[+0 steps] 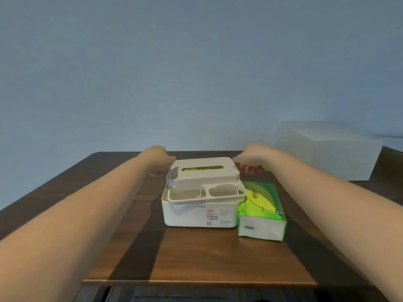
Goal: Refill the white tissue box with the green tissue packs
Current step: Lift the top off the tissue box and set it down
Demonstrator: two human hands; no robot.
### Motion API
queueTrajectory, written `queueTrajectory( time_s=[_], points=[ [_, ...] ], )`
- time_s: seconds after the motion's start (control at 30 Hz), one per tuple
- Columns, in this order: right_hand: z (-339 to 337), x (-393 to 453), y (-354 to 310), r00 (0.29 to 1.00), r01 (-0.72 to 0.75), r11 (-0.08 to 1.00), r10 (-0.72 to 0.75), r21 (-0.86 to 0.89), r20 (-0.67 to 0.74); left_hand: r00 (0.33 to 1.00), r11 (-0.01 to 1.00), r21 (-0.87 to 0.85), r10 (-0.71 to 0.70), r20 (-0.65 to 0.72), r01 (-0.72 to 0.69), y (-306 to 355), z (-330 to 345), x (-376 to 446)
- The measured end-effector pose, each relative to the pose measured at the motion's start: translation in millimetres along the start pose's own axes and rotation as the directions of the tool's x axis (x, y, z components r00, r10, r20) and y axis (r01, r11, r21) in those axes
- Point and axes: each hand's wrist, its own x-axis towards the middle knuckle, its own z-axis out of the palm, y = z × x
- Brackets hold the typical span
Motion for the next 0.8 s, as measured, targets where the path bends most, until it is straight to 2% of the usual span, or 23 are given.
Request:
queueTrajectory(
  time_s=[0.17, 0.33, 0.43, 0.53, 0.6, 0.8],
  points=[
    [10.8, -9.2, 5.9, 0.997, -0.039, 0.999, 0.037, 0.033, 0.061, 0.992, 0.997, -0.057, -0.046, 0.120, 0.053, -6.4, 11.1, -14.6],
    [14.7, -9.1, 8.4, 0.998, -0.041, 0.993, 0.034, 0.113, 0.061, 0.987, 0.989, -0.128, -0.054, 0.150, 0.074, -5.3, 13.5, -21.7],
    [15.5, -10.6, 3.3, 1.000, -0.025, 0.994, 0.024, 0.103, 0.010, 0.995, 0.975, -0.210, -0.055, 0.086, 0.072, -2.7, 11.3, -24.2],
    [13.8, -9.0, -5.7, 0.995, 0.022, 0.998, -0.016, 0.054, -0.102, 0.998, 0.954, -0.293, -0.068, 0.002, 0.065, -4.7, 4.3, -22.7],
    [12.9, -5.4, -13.8, 0.989, 0.052, 0.995, -0.040, 0.084, -0.145, 0.996, 0.936, -0.349, -0.072, -0.056, 0.048, -12.1, -0.7, -17.8],
    [17.3, 4.7, -54.4, 0.969, 0.124, 0.987, -0.099, 0.099, -0.226, 0.964, 0.894, -0.447, -0.126, -0.236, 0.007, -44.9, -15.5, -3.6]
  ],
)
